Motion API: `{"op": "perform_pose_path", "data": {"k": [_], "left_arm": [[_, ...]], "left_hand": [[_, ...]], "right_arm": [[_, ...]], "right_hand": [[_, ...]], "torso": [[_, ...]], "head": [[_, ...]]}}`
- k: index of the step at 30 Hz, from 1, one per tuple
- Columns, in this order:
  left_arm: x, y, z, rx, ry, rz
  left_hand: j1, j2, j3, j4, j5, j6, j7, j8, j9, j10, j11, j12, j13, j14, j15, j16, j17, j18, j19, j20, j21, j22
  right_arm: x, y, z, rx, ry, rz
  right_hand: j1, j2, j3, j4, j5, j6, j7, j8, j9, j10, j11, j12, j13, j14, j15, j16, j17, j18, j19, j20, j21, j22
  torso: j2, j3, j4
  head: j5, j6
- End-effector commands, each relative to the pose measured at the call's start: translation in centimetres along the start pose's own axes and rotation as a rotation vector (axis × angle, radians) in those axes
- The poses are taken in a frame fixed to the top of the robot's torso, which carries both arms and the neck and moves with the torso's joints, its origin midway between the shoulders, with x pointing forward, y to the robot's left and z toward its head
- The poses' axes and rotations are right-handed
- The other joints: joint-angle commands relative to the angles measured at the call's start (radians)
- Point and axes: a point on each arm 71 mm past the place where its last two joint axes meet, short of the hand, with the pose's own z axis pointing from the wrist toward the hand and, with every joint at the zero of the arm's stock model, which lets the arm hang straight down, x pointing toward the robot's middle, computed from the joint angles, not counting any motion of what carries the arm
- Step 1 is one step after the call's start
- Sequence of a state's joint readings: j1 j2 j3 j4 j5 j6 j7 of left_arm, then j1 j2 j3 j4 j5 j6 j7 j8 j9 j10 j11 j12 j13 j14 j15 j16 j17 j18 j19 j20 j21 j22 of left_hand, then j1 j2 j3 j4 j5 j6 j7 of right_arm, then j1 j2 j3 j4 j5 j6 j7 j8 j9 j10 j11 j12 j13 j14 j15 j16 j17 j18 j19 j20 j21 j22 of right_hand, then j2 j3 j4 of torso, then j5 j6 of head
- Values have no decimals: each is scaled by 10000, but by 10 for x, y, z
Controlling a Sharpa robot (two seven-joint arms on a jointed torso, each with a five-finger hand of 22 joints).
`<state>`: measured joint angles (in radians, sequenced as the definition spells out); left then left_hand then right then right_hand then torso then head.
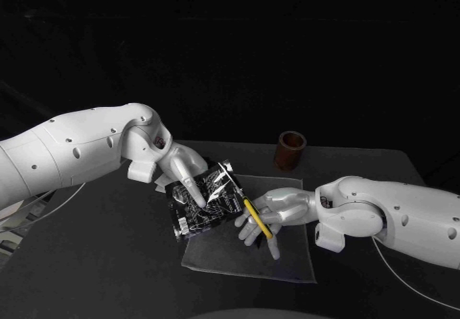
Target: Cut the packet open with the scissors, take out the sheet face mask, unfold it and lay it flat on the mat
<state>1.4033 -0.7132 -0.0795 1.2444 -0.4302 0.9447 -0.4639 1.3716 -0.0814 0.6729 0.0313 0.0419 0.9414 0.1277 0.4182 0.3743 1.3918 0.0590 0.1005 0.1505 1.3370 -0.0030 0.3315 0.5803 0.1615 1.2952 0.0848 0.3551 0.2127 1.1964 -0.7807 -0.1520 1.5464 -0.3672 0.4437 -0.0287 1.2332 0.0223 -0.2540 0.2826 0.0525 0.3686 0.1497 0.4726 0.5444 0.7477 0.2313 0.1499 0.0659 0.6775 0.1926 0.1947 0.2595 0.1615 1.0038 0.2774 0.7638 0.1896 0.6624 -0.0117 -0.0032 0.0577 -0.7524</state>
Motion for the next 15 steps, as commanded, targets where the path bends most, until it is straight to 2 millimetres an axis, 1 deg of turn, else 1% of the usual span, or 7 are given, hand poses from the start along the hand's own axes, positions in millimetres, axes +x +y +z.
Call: {"op": "perform_pose_path", "data": {"k": [1,8,11,15], "left_arm": [[13,0,-1,-45,1902,986],[13,-1,0,-62,1926,1011],[13,-2,1,-62,1942,1026],[13,-3,1,-58,1955,1043]], "left_hand": [[13,66,2,-78,65,73,11,46,1742,48,-58,63,14,0,-55,1,22,173,9,-82,36,14],[13,66,2,-78,65,73,11,46,1742,48,-58,63,14,0,-55,1,22,173,9,-82,36,14],[13,66,2,-78,65,73,11,46,1742,48,-58,63,14,0,-55,1,22,173,9,-82,36,14],[13,66,2,-78,65,73,11,46,1742,48,-58,63,14,0,-55,1,22,173,9,-82,36,14]], "right_arm": [[-3,7,-2,-307,-102,-72],[-7,14,-2,-334,-145,-224],[-7,16,-1,-324,-101,-263],[-7,17,2,-305,-54,-302]], "right_hand": [[7,106,-69,-25,-42,62,1342,74,-24,134,70,42,11,-2,-21,50,-10,230,103,-6,55,-9],[120,277,-297,-59,-44,202,1315,182,-196,321,20,91,10,164,-74,224,-12,234,154,-47,77,-26],[164,346,-398,-73,-44,253,1299,208,-277,425,-7,118,12,273,-103,314,-8,237,172,-72,80,-36],[242,492,-592,-97,-43,386,1293,257,-434,596,-44,147,7,426,-147,450,-18,237,224,-116,90,-52]], "torso": [[6,1,-4],[-3,-5,-4],[-3,-4,2],[-5,-13,-5]], "head": [[-10,15],[-29,33],[-24,14],[-21,4]]}}
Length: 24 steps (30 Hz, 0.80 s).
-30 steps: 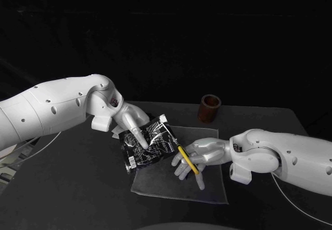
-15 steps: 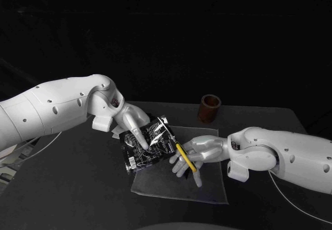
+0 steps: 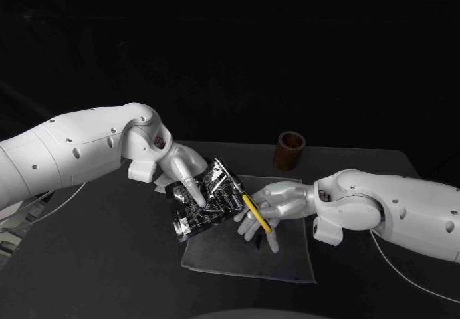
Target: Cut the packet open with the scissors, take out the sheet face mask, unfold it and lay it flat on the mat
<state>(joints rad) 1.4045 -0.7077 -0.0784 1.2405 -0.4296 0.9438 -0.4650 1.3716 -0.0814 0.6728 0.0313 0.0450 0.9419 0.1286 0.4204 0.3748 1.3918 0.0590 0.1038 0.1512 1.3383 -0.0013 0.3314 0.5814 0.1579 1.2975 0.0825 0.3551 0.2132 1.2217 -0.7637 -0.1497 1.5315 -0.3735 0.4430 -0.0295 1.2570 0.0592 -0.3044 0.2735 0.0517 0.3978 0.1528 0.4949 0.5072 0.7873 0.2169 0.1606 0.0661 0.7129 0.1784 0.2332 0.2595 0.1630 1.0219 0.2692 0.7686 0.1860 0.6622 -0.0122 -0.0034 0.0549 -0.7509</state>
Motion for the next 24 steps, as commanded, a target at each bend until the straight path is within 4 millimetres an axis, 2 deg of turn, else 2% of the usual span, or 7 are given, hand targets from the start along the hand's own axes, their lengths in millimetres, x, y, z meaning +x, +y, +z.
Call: {"op": "perform_pose_path", "data": {"k": [1,10,12,16,18,20,24], "left_arm": [[14,-1,1,-56,1973,1029],[14,-2,2,-52,1969,1042],[14,-2,1,-54,1962,1036],[14,-1,1,-67,1942,1018],[14,0,1,-74,1931,1009],[14,0,0,-85,1925,1003],[14,0,0,-124,1920,1004]], "left_hand": [[13,66,2,-78,34,68,2,24,1738,48,-58,30,7,-13,-72,1,10,209,-13,-60,36,9],[13,66,2,-78,34,68,2,24,1738,48,-58,30,7,-13,-72,1,10,209,-13,-60,36,9],[13,66,2,-78,34,68,2,24,1738,48,-58,30,7,-13,-72,1,10,209,-13,-60,36,9],[13,66,2,-78,34,68,2,24,1738,48,-58,30,7,-13,-72,1,10,209,-13,-60,36,9],[13,66,2,-78,34,68,2,24,1738,48,-58,30,7,-13,-72,1,10,209,-13,-60,36,9],[13,66,2,-78,34,68,2,24,1738,48,-58,30,7,-13,-72,1,10,209,-13,-60,36,9],[3,70,16,-85,34,75,4,4,1759,49,-57,30,18,-10,-72,-5,31,208,-20,-60,50,20]], "right_arm": [[-1,5,1,-249,38,7],[-5,5,2,-183,-216,-28],[-7,5,1,-180,-353,-34],[-10,4,-1,-148,-695,-80],[-12,3,-2,-112,-836,-110],[-13,2,-4,-54,-926,-147],[-14,1,-5,32,-1009,-251]], "right_hand": [[12,142,-109,-9,-35,112,1262,39,-80,219,96,43,5,84,-10,76,-21,221,48,-37,43,-18],[201,487,-567,-97,-38,589,1242,98,-463,716,15,164,5,493,-116,371,-58,220,184,-140,55,-61],[285,645,-686,-141,-39,1065,1202,210,-555,1152,-64,353,47,841,-210,574,-28,228,280,-210,79,-67],[473,998,-986,-293,-29,2092,971,305,-850,2095,-355,705,82,1578,-462,1029,60,235,518,-464,78,-110],[546,1175,-1072,-362,-31,2654,797,405,-909,2671,-517,926,159,2045,-634,1303,162,236,633,-590,74,-128],[610,1392,-1212,-443,-38,3377,500,509,-958,3397,-807,1144,270,2646,-878,1661,337,244,742,-827,15,-174],[718,1648,-1414,-560,-28,4216,113,605,-919,4326,-1184,1373,466,3435,-1236,2131,642,231,1018,-1140,-23,-212]], "torso": [[-4,-11,0],[-1,-15,3],[-3,-13,3],[0,-4,6],[-4,-3,-1],[-4,-3,-10],[0,5,-19]], "head": [[4,-15],[7,-44],[6,-65],[7,-99],[6,-115],[18,-124],[34,-145]]}}
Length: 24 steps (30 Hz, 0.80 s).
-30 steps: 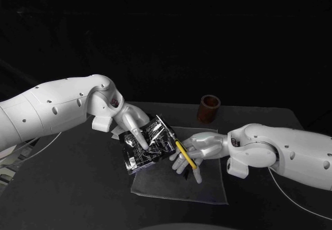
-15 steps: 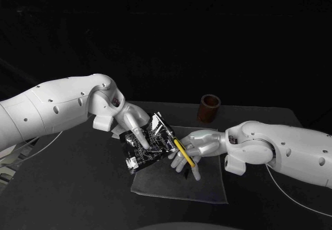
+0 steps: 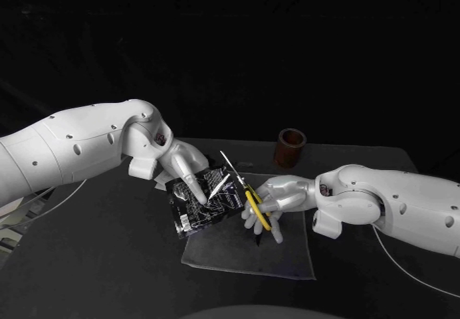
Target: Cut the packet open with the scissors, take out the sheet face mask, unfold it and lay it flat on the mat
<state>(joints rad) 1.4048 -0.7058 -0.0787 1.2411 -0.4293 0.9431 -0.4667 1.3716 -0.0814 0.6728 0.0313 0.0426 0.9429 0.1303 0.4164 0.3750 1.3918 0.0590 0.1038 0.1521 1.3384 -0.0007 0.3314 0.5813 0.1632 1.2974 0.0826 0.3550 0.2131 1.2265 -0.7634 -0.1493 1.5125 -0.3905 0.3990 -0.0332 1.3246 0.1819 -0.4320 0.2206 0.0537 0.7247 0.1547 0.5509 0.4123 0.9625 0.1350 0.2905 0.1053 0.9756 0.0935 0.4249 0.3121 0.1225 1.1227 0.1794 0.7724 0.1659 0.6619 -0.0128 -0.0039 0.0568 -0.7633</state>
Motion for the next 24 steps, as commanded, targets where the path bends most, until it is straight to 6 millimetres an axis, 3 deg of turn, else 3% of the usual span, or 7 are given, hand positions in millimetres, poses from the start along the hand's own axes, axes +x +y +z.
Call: {"op": "perform_pose_path", "data": {"k": [1,7,10,17,19,21,24], "left_arm": [[14,1,0,-126,1910,993],[13,1,0,-207,1914,1009],[13,1,1,-237,1908,1011],[12,1,0,-247,1874,987],[12,2,0,-251,1855,970],[12,2,0,-255,1835,954],[12,3,-1,-263,1810,936]], "left_hand": [[3,70,16,-85,57,65,-14,44,1757,49,-57,30,9,-11,-77,-5,33,155,-19,-61,50,22],[3,70,16,-85,57,65,-14,44,1757,49,-57,30,9,-11,-77,-5,33,155,-19,-61,50,22],[3,70,16,-85,57,65,-14,44,1757,49,-57,30,9,-11,-77,-5,33,155,-19,-61,50,22],[-1,72,21,-86,57,68,-14,38,1765,52,-58,32,13,-6,-78,-6,41,156,-19,-62,56,26],[-1,72,21,-86,57,68,-14,38,1765,52,-58,32,13,-6,-78,-6,41,156,-19,-62,56,26],[-1,72,21,-86,57,68,-14,38,1765,52,-58,32,13,-6,-78,-6,41,156,-19,-62,56,26],[-5,74,24,-85,57,69,-14,34,1770,53,-58,32,16,-5,-78,-7,45,155,-20,-62,59,28]], "right_arm": [[-4,2,-1,-114,-412,-111],[-7,3,-2,-165,-903,-172],[-9,2,-2,-67,-1043,-253],[-14,-2,-7,452,-1258,-434],[-16,-4,-9,573,-1322,-446],[-17,-5,-11,634,-1406,-387],[-18,-7,-15,657,-1424,-324]], "right_hand": [[57,490,-219,-55,-50,1144,3,46,61,2794,-452,103,135,963,-471,317,215,628,115,-325,-59,-15],[246,787,-298,-253,-38,2225,-610,420,626,4181,-1054,622,721,2086,-1029,1152,995,623,866,-852,477,271],[249,850,-305,-292,-42,2416,-766,560,946,4458,-1208,822,996,2330,-1183,1413,1344,607,981,-1010,804,475],[129,879,-310,-253,-44,2481,-893,711,1538,4584,-1335,1084,1482,2523,-1322,1700,1923,550,990,-1160,1565,1191],[-21,695,-71,-177,-70,1988,-664,392,1572,3956,-1115,744,1454,2218,-1174,1547,2004,540,703,-1097,1465,960],[-70,570,-287,-165,-63,1148,-178,-228,1539,2753,-647,-50,1221,1551,-786,1118,1983,450,260,-832,1293,924],[-75,433,-311,-266,-62,419,295,-845,1479,1849,-183,-713,937,835,-380,590,1848,429,-185,-479,936,772]], "torso": [[0,13,-9],[0,20,1],[2,11,-5],[1,-2,5],[0,-6,2],[-1,-8,8],[2,-5,15]], "head": [[23,-47],[37,-83],[39,-98],[26,-84],[22,-80],[17,-72],[12,-50]]}}
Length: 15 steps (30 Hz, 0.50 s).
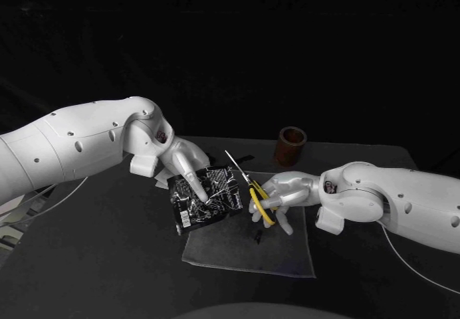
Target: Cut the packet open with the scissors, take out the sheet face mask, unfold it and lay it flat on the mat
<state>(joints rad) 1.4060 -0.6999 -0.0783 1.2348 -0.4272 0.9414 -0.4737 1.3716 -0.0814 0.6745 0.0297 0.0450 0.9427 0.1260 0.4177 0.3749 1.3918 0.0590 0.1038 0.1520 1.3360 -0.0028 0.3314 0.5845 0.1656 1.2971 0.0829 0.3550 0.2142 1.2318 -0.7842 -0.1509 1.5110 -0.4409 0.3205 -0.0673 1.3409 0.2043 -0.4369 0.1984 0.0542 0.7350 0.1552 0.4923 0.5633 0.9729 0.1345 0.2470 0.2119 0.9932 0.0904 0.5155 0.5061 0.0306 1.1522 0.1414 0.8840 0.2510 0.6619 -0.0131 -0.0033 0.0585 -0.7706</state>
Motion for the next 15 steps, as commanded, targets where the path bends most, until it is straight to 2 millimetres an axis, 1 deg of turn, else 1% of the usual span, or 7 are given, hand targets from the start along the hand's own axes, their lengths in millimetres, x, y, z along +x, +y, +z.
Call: {"op": "perform_pose_path", "data": {"k": [1,3,5,6,7,11,15], "left_arm": [[13,4,-1,-213,1828,948],[13,4,-1,-221,1815,938],[13,4,-1,-224,1811,934],[13,4,-2,-227,1808,932],[13,4,-2,-229,1807,931],[13,4,-1,-233,1808,933],[13,4,-1,-237,1812,937]], "left_hand": [[-5,74,8,-69,34,71,28,21,1771,52,-57,32,16,19,-57,-7,13,131,-17,-65,59,17],[-5,74,8,-69,34,71,28,21,1771,52,-57,32,16,19,-57,-7,13,131,-17,-65,59,17],[-5,74,8,-69,34,71,28,21,1771,52,-57,32,16,19,-57,-7,13,131,-17,-65,59,17],[-5,74,8,-69,34,71,28,21,1771,52,-57,32,16,19,-57,-7,13,131,-17,-65,59,17],[-5,74,8,-69,34,71,28,21,1771,52,-57,32,16,19,-57,-7,13,131,-17,-65,59,17],[-5,74,8,-69,34,71,28,21,1771,52,-57,32,16,19,-57,-7,13,131,-17,-65,59,17],[-5,74,8,-69,34,71,28,21,1771,52,-57,32,16,19,-57,-7,13,131,-17,-65,59,17]], "right_arm": [[-6,-1,-5,78,-380,97],[-4,-1,-7,50,-263,111],[-3,-1,-7,33,-179,114],[-1,-1,-8,11,-68,112],[1,-1,-8,-1,6,110],[4,0,-8,-44,172,101],[4,0,-8,-29,188,107]], "right_hand": [[-285,82,-273,-89,-51,-102,531,-585,-90,1204,50,-627,-304,111,-135,-697,-245,1315,-742,107,-459,-216],[-324,-69,-268,-154,-50,-752,869,-1026,-224,407,387,-1067,-574,-534,189,-1132,-442,1300,-956,337,-751,-369],[-377,-152,-273,-174,-56,-960,993,-1160,-279,161,508,-1180,-692,-953,332,-1410,-583,1304,-1052,469,-899,-449],[-429,-256,-270,-216,-56,-1392,1174,-1409,-382,-345,717,-1408,-888,-1512,519,-1783,-805,1320,-1099,673,-1040,-534],[-454,-298,-263,-236,-58,-1624,1263,-1526,-435,-580,795,-1500,-979,-1744,608,-1941,-914,1338,-1110,773,-1093,-568],[-541,-442,-266,-290,-63,-2348,1368,-1787,-615,-1159,962,-1655,-1226,-2408,794,-2378,-1277,1456,-1140,1068,-1210,-656],[-622,-545,-251,-279,-55,-2838,1427,-1777,-671,-1782,1067,-1757,-1408,-2827,924,-2618,-1543,1512,-1188,1242,-1262,-708]], "torso": [[1,0,8],[-2,2,1],[0,2,-4],[2,3,-7],[2,3,-7],[0,5,-1],[3,-1,6]], "head": [[-3,29],[-1,38],[-2,44],[4,56],[4,56],[0,61],[-8,72]]}}
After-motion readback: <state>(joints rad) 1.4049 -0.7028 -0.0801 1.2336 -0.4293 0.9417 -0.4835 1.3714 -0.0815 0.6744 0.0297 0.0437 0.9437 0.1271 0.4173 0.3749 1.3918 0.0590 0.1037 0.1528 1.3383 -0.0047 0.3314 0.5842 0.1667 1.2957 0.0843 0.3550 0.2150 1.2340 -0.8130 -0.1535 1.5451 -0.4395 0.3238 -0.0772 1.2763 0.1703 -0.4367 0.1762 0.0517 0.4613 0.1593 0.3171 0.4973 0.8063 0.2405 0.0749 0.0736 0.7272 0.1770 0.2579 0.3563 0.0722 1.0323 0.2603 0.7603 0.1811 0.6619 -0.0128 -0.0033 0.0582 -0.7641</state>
